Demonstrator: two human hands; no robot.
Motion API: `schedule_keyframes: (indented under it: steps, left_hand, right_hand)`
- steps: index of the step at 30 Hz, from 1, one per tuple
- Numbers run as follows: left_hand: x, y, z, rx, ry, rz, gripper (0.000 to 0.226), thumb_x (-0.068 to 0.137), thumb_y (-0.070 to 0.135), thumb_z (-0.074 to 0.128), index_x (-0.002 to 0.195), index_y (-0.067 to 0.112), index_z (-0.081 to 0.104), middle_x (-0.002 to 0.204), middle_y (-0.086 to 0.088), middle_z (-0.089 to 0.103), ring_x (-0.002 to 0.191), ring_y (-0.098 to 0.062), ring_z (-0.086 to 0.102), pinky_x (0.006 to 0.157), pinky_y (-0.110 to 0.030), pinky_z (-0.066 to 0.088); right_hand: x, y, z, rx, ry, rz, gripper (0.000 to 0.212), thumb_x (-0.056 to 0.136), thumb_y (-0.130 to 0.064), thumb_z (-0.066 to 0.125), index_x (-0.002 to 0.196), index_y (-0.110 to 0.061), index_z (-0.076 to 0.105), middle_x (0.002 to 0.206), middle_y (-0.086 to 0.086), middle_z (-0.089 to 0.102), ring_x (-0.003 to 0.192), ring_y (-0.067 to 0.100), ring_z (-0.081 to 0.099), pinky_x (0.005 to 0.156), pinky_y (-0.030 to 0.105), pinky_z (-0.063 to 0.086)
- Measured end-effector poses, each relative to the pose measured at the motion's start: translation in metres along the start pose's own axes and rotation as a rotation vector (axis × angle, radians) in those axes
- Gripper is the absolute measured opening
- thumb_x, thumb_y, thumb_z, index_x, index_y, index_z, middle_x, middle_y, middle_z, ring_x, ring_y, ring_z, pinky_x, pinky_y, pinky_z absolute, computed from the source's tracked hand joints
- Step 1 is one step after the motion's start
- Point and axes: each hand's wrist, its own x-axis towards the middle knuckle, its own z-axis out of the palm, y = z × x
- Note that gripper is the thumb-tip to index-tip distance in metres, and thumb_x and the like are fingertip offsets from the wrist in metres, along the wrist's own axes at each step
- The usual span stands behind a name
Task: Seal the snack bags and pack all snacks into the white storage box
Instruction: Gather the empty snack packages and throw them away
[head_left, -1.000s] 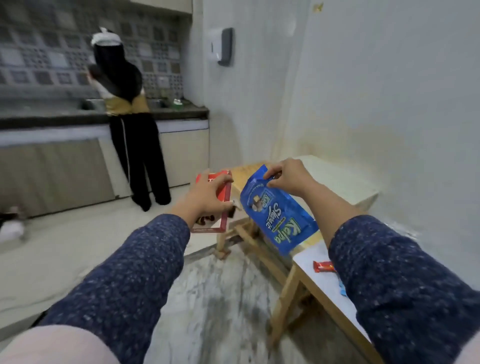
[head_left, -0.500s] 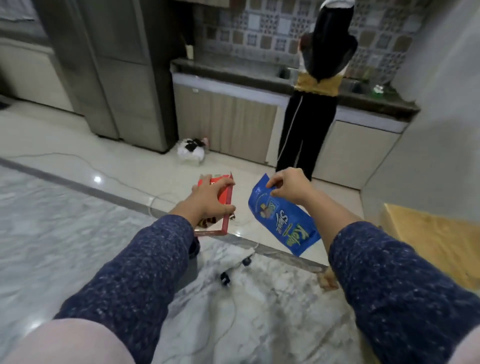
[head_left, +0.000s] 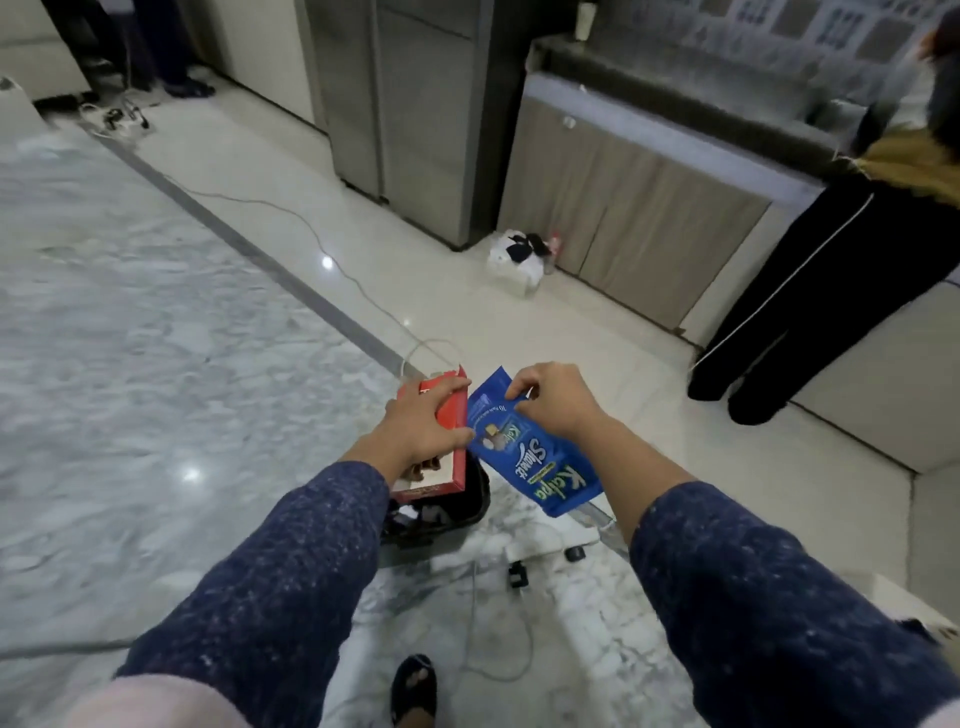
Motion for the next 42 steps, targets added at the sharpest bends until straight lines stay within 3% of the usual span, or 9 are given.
schedule_keyframes:
  steps: [3, 9, 17, 21, 23, 28, 32, 36, 42]
  left_hand:
    - [0.028, -0.046, 0.030, -0.114, -0.010, -0.130, 0.076, 0.073, 0.050, 0.070, 0.138, 0.048, 0.032, 0.154, -0.014, 0.017, 0.142, -0.036, 0.020, 0.114, -0.048, 0.028]
    - [0.084, -0.146, 0.099, -0.312, 0.017, -0.404, 0.083, 0.064, 0.061, 0.062, 0.140, 0.044, 0.032, 0.135, -0.017, 0.044, 0.117, -0.035, 0.051, 0.095, -0.041, 0.047]
    - [0.144, -0.235, 0.176, -0.382, 0.130, -0.651, 0.066, 0.089, 0.055, 0.048, 0.147, 0.039, 0.020, 0.149, -0.020, 0.034, 0.135, -0.042, 0.031, 0.109, -0.051, 0.033]
    - [0.155, -0.250, 0.193, -0.349, 0.119, -0.716, 0.062, 0.097, 0.053, 0.032, 0.149, 0.040, 0.003, 0.159, -0.014, 0.010, 0.146, -0.037, 0.005, 0.117, -0.050, 0.014]
    - [0.153, -0.252, 0.190, -0.335, 0.063, -0.758, 0.064, 0.097, 0.052, 0.033, 0.151, 0.036, 0.002, 0.158, -0.018, 0.010, 0.146, -0.036, 0.006, 0.115, -0.049, 0.016]
    - [0.147, -0.225, 0.146, -0.127, -0.173, -0.748, 0.062, 0.096, 0.048, 0.040, 0.147, 0.013, 0.028, 0.147, -0.016, 0.039, 0.133, -0.033, 0.040, 0.105, -0.035, 0.035]
    - [0.145, -0.173, 0.085, 0.106, -0.242, -0.616, 0.057, 0.098, 0.042, 0.040, 0.143, 0.006, 0.036, 0.144, -0.014, 0.043, 0.129, -0.030, 0.043, 0.101, -0.033, 0.039]
    - [0.150, -0.108, 0.013, 0.249, -0.230, -0.496, 0.062, 0.096, 0.044, 0.044, 0.143, 0.005, 0.033, 0.144, -0.016, 0.041, 0.129, -0.031, 0.043, 0.101, -0.035, 0.039]
    - [0.158, 0.012, -0.093, 0.482, -0.025, -0.224, 0.062, 0.094, 0.045, 0.045, 0.140, 0.005, 0.038, 0.143, -0.016, 0.041, 0.128, -0.030, 0.043, 0.102, -0.039, 0.041]
  right_hand:
    - [0.045, 0.014, 0.052, -0.032, -0.091, -0.017, 0.022, 0.081, 0.003, 0.061, 0.097, -0.007, 0.073, 0.105, 0.007, 0.071, 0.079, 0.011, 0.052, 0.075, 0.019, 0.043]
    - [0.120, 0.055, 0.167, -0.105, -0.269, -0.065, 0.025, 0.081, 0.001, 0.058, 0.097, -0.010, 0.074, 0.105, 0.007, 0.071, 0.096, 0.023, 0.064, 0.083, 0.028, 0.049]
    - [0.177, 0.085, 0.280, -0.091, -0.404, -0.156, 0.027, 0.080, 0.005, 0.054, 0.096, -0.007, 0.073, 0.105, 0.010, 0.070, 0.097, 0.026, 0.064, 0.083, 0.032, 0.052]
    - [0.186, 0.095, 0.306, -0.143, -0.569, -0.193, 0.038, 0.084, -0.005, 0.057, 0.119, -0.019, 0.066, 0.123, 0.007, 0.064, 0.108, 0.024, 0.059, 0.095, 0.032, 0.047]
    - [0.189, 0.097, 0.309, -0.207, -0.672, -0.172, 0.050, 0.085, -0.014, 0.060, 0.134, -0.025, 0.053, 0.136, 0.007, 0.054, 0.119, 0.025, 0.053, 0.099, 0.032, 0.043]
    - [0.196, 0.081, 0.276, -0.354, -0.829, -0.110, 0.071, 0.089, -0.035, 0.060, 0.149, -0.019, 0.026, 0.156, 0.006, 0.026, 0.144, 0.025, 0.026, 0.115, 0.035, 0.029]
    - [0.203, 0.054, 0.219, -0.386, -0.794, -0.073, 0.076, 0.085, -0.041, 0.063, 0.147, -0.015, 0.029, 0.154, 0.009, 0.030, 0.139, 0.026, 0.033, 0.111, 0.038, 0.035]
    - [0.206, 0.019, 0.126, -0.404, -0.695, -0.103, 0.081, 0.087, -0.042, 0.061, 0.150, -0.010, 0.021, 0.158, 0.007, 0.022, 0.144, 0.025, 0.025, 0.115, 0.036, 0.028]
    - [0.196, -0.029, -0.028, -0.447, -0.410, -0.081, 0.066, 0.089, -0.042, 0.058, 0.140, -0.004, 0.040, 0.145, 0.014, 0.042, 0.132, 0.031, 0.041, 0.107, 0.037, 0.038]
